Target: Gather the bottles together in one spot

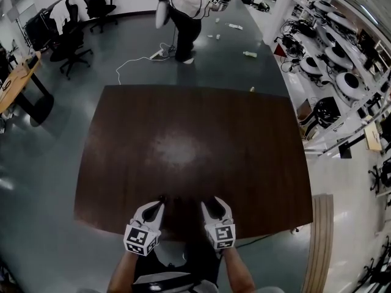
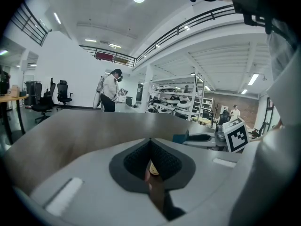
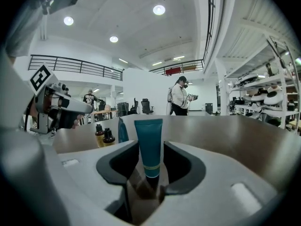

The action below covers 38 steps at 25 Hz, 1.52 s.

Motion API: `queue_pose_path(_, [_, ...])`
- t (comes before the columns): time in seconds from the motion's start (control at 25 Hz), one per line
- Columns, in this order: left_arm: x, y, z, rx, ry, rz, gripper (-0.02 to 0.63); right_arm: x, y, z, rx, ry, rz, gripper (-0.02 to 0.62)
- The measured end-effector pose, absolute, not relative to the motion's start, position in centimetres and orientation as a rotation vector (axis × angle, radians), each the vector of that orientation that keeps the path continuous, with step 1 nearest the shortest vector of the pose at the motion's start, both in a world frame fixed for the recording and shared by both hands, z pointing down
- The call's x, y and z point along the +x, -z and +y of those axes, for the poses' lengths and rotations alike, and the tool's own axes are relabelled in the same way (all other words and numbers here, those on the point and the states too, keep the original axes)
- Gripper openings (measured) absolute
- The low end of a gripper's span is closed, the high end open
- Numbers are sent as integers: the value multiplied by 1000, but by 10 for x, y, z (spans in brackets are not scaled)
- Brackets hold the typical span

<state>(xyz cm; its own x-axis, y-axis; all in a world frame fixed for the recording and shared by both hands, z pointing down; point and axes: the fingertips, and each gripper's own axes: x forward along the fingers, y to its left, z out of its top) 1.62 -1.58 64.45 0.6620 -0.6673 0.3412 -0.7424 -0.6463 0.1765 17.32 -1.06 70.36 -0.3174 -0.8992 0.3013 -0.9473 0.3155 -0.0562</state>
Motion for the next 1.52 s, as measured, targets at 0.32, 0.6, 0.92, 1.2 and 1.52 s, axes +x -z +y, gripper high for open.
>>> queue_pose_path(0.32, [15, -643, -18, 2575, -352, -1127, 2, 178, -705, -8, 1706, -346, -2344, 195])
queue_pose_path(0.6, [8, -623, -15, 2577, -356, -1100, 2, 193, -684, 10, 1781, -416, -2281, 198])
queue_pose_path(0.92, [0, -583, -26, 2582, -300, -1071, 2, 227, -636, 27, 1985, -449, -2177, 98])
queue_pose_path(1.2, [10, -547, -31, 2660, -283, -999, 2, 225, -573, 16, 2080, -353, -2201, 2])
queue_pose_path(1.52, [17, -514, -36, 2728, -236, -971, 2, 186, -525, -2, 1986, -231, -2289, 2])
